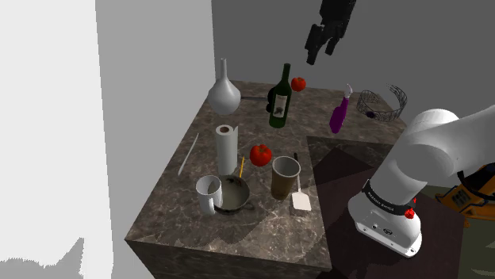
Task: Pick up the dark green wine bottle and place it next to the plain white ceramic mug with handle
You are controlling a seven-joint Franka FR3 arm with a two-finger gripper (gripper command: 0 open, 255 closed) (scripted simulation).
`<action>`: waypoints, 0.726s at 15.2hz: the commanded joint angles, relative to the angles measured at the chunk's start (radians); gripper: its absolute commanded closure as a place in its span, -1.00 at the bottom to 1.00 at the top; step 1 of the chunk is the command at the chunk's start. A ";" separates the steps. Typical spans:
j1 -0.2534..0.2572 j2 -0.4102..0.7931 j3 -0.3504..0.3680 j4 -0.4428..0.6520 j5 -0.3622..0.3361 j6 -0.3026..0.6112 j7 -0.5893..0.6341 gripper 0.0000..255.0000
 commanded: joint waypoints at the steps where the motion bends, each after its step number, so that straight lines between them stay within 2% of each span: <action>1: 0.000 0.000 0.000 0.000 0.000 0.000 0.000 -1.00; 11: -0.031 0.276 -0.183 0.074 -0.041 0.216 -0.215 -1.00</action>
